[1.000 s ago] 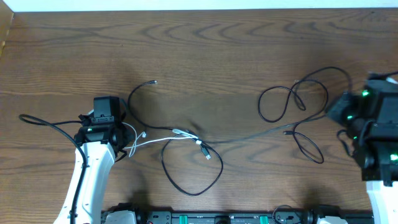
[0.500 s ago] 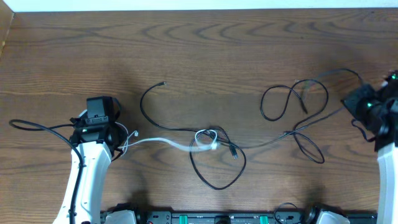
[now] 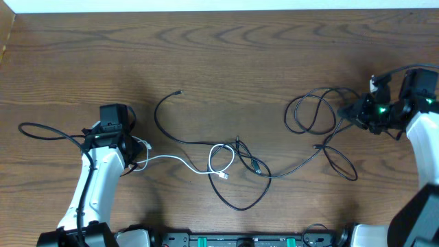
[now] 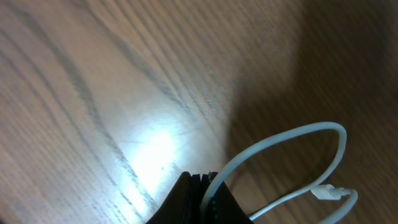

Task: Untangle cables
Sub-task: 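Release the black cable and move the right gripper back toward center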

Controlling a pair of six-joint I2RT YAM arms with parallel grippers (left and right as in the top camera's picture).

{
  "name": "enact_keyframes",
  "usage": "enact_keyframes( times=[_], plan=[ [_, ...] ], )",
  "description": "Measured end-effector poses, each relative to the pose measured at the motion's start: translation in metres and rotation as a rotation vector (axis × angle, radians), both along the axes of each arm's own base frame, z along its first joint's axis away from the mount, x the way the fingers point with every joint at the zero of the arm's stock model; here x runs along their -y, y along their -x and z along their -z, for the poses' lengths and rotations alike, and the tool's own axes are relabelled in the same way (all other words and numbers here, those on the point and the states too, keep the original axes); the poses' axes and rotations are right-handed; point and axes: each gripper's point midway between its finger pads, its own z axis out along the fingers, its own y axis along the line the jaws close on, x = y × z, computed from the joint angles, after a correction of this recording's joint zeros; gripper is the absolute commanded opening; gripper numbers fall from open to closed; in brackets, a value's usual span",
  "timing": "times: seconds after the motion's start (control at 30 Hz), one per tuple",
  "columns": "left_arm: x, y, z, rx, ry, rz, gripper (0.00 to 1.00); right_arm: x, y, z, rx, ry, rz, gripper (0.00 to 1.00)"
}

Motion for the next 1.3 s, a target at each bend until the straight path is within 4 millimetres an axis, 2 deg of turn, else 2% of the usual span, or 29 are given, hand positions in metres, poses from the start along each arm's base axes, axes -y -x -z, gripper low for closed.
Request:
enact_keyframes(
  times=[0.1, 0.2, 0.3, 0.4, 0.53, 0.57, 0.63, 0.67, 0.7, 0.73, 0.83, 0.9, 1.07, 1.1, 1.17, 1.3],
  plan=[
    [0.004, -0.005, 0.001, 0.014, 0.023, 0.022, 0.08, 0.006, 0.005, 0.024, -0.094, 0.024, 0.020, 0.01],
    [0.008, -0.008, 0.001, 0.021, 0.042, 0.043, 0.08, 0.010, 0.012, 0.036, -0.166, 0.040, 0.048, 0.01],
    [0.010, -0.008, 0.002, 0.021, 0.053, 0.057, 0.08, 0.009, 0.016, 0.035, -0.194, 0.025, 0.062, 0.09],
    [0.011, -0.009, 0.002, 0.022, 0.059, 0.062, 0.08, 0.011, 0.010, 0.025, -0.187, 0.028, 0.077, 0.18],
    [0.012, -0.009, 0.002, 0.022, 0.062, 0.063, 0.08, 0.023, 0.002, 0.019, -0.168, 0.090, 0.096, 0.20],
    [0.012, -0.009, 0.002, 0.022, 0.062, 0.063, 0.08, 0.026, 0.004, 0.020, -0.179, 0.112, 0.102, 0.32],
    [0.012, -0.009, 0.002, 0.022, 0.062, 0.063, 0.08, 0.033, 0.008, 0.025, -0.207, 0.156, 0.117, 0.74],
    [0.012, -0.009, 0.002, 0.022, 0.062, 0.063, 0.08, 0.037, 0.009, 0.026, -0.214, 0.177, 0.122, 0.88],
    [0.012, -0.009, 0.002, 0.022, 0.062, 0.063, 0.07, 0.040, 0.010, 0.028, -0.222, 0.195, 0.128, 0.96],
    [0.012, -0.009, 0.002, 0.022, 0.062, 0.062, 0.08, 0.041, 0.012, 0.029, -0.229, 0.208, 0.132, 0.99],
    [0.012, -0.009, 0.002, 0.023, 0.067, 0.064, 0.08, 0.042, 0.018, 0.032, -0.264, 0.235, 0.132, 0.99],
    [0.014, -0.009, 0.003, 0.025, 0.077, 0.066, 0.08, 0.035, 0.024, 0.033, -0.291, 0.245, 0.110, 0.99],
    [0.017, -0.010, 0.003, 0.031, 0.094, 0.070, 0.08, -0.001, 0.045, 0.036, -0.377, 0.273, -0.011, 0.99],
    [0.017, -0.011, 0.003, 0.031, 0.094, 0.070, 0.08, -0.011, 0.050, 0.036, -0.392, 0.279, -0.048, 0.94],
    [0.017, -0.011, 0.003, 0.032, 0.097, 0.070, 0.08, -0.031, 0.058, 0.036, -0.409, 0.286, -0.117, 0.71],
    [0.018, -0.011, 0.003, 0.033, 0.102, 0.072, 0.08, -0.069, 0.067, 0.033, -0.408, 0.261, -0.228, 0.54]
  ],
)
